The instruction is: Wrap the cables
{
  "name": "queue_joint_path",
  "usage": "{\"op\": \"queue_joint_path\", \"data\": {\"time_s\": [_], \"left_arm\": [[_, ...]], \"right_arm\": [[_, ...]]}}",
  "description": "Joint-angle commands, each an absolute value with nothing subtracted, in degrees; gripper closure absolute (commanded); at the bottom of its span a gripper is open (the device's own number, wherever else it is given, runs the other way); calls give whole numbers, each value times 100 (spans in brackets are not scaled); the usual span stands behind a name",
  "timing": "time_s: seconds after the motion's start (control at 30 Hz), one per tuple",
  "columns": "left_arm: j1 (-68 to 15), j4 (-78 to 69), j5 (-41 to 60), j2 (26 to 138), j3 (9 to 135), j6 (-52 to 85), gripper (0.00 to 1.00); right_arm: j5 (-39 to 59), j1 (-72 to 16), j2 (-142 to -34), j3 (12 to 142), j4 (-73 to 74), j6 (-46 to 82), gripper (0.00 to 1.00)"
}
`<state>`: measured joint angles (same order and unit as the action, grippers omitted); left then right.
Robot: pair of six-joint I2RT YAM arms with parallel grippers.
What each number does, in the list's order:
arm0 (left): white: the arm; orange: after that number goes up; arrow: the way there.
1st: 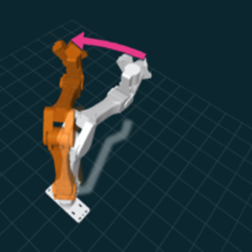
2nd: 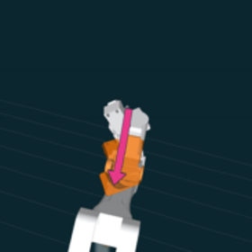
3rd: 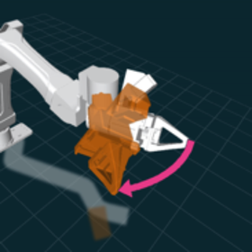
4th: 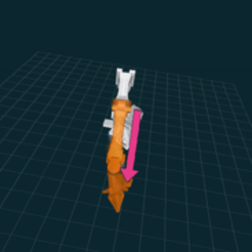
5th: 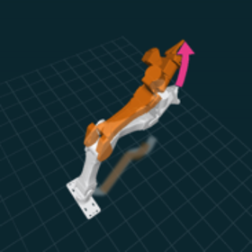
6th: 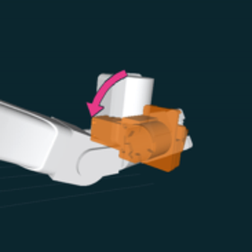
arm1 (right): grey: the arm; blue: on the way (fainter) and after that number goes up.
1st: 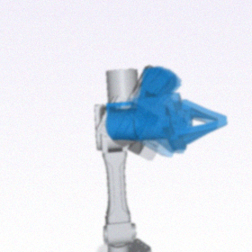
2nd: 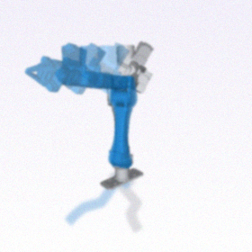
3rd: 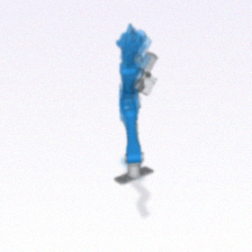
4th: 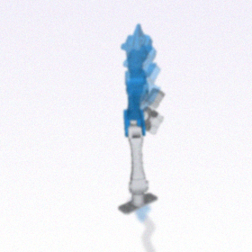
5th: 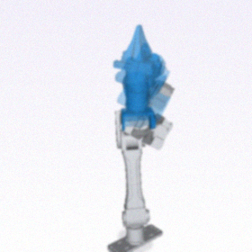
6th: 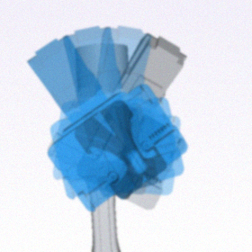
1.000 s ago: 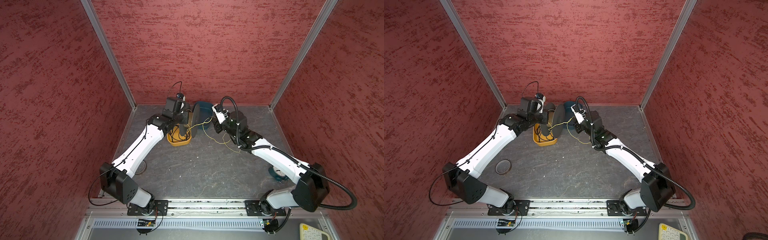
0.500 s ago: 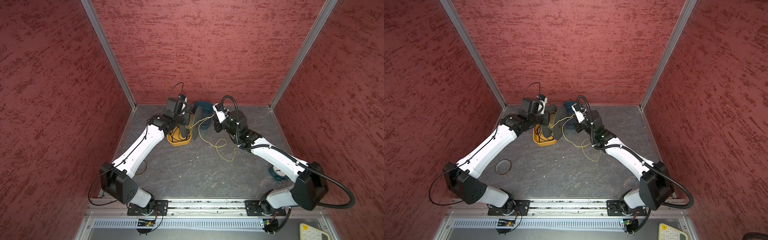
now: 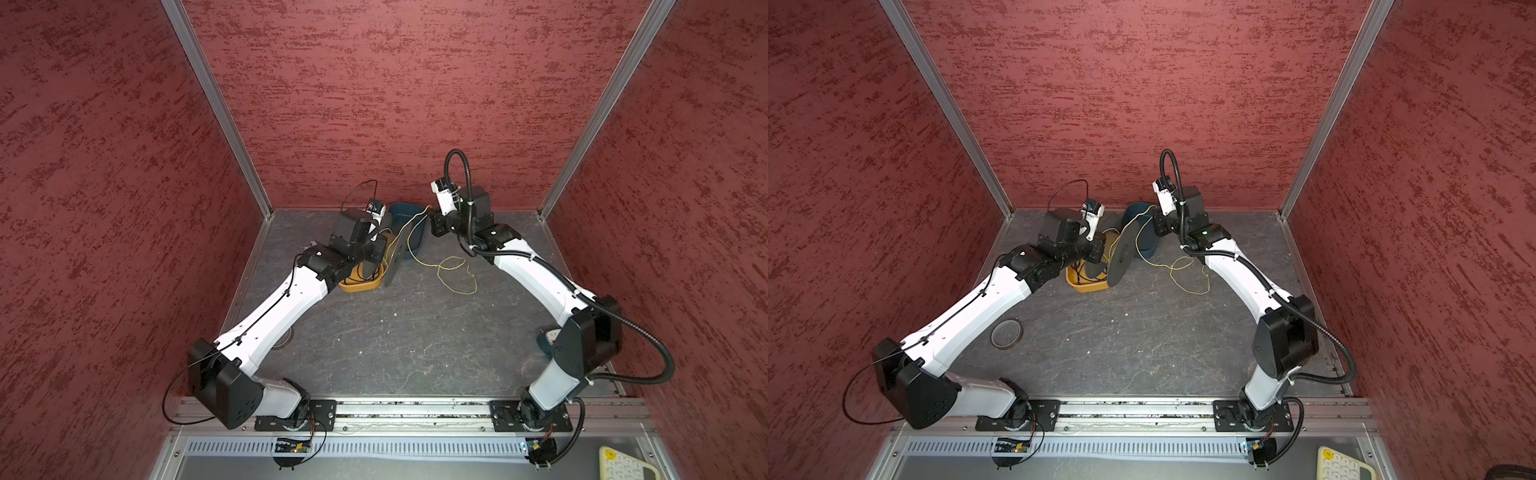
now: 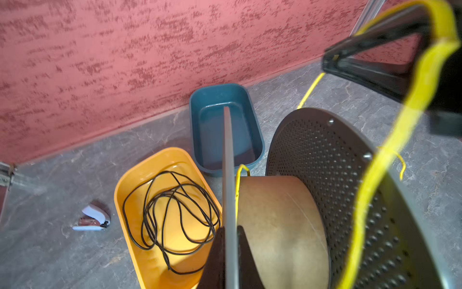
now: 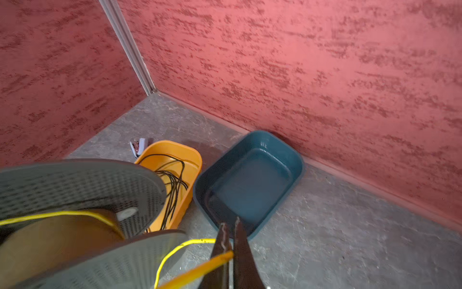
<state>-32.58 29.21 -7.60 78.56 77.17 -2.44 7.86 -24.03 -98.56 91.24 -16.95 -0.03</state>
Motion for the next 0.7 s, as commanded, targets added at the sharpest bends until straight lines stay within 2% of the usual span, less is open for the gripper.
{"op": "queue_joint_path", "data": {"time_s": [0.0,0.17,0.3,0.5,0.67], "left_arm": [[-3344,2487,-721,7486,7669,-562,100],[-3375,2321,-669,7225,7582,-502,100],[-3204,2248,-247,7036,7607,-216,100],[-2610,2176,610,6943,7810,492,100],[-2187,1881,956,6926,7901,1173,100]], "right_arm": [[679,-2061,-10148,9676,-2233,381,100],[1155,-1729,-10529,9869,-2350,603,100],[1648,-1646,-10645,9618,-2115,578,100],[2422,-1658,-10641,8644,-1104,738,100],[2611,-1763,-10560,7812,-227,1016,100]]}}
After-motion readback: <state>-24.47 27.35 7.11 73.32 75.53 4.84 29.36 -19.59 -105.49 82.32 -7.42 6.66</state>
